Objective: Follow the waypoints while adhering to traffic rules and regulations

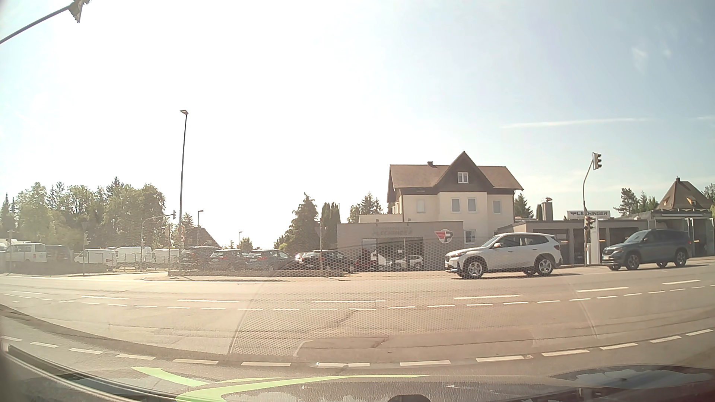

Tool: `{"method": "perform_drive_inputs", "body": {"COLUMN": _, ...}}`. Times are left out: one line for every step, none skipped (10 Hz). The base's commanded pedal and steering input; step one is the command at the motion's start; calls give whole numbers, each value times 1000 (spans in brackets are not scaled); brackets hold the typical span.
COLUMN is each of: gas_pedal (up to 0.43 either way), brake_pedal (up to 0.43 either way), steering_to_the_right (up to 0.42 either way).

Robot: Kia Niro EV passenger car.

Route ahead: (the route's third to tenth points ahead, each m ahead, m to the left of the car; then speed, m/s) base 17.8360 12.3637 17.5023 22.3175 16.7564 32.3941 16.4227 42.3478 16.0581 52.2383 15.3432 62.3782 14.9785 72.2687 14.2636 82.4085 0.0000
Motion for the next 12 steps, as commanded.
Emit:
{"method": "perform_drive_inputs", "body": {"gas_pedal": 0, "brake_pedal": 354, "steering_to_the_right": -2}}
{"method": "perform_drive_inputs", "body": {"gas_pedal": 0, "brake_pedal": 354, "steering_to_the_right": -2}}
{"method": "perform_drive_inputs", "body": {"gas_pedal": 0, "brake_pedal": 354, "steering_to_the_right": -2}}
{"method": "perform_drive_inputs", "body": {"gas_pedal": 0, "brake_pedal": 354, "steering_to_the_right": -2}}
{"method": "perform_drive_inputs", "body": {"gas_pedal": 0, "brake_pedal": 354, "steering_to_the_right": -2}}
{"method": "perform_drive_inputs", "body": {"gas_pedal": 0, "brake_pedal": 354, "steering_to_the_right": -2}}
{"method": "perform_drive_inputs", "body": {"gas_pedal": 0, "brake_pedal": 354, "steering_to_the_right": -2}}
{"method": "perform_drive_inputs", "body": {"gas_pedal": 0, "brake_pedal": 354, "steering_to_the_right": -2}}
{"method": "perform_drive_inputs", "body": {"gas_pedal": 0, "brake_pedal": 354, "steering_to_the_right": -2}}
{"method": "perform_drive_inputs", "body": {"gas_pedal": 0, "brake_pedal": 354, "steering_to_the_right": -2}}
{"method": "perform_drive_inputs", "body": {"gas_pedal": 0, "brake_pedal": 354, "steering_to_the_right": -2}}
{"method": "perform_drive_inputs", "body": {"gas_pedal": 0, "brake_pedal": 354, "steering_to_the_right": -2}}
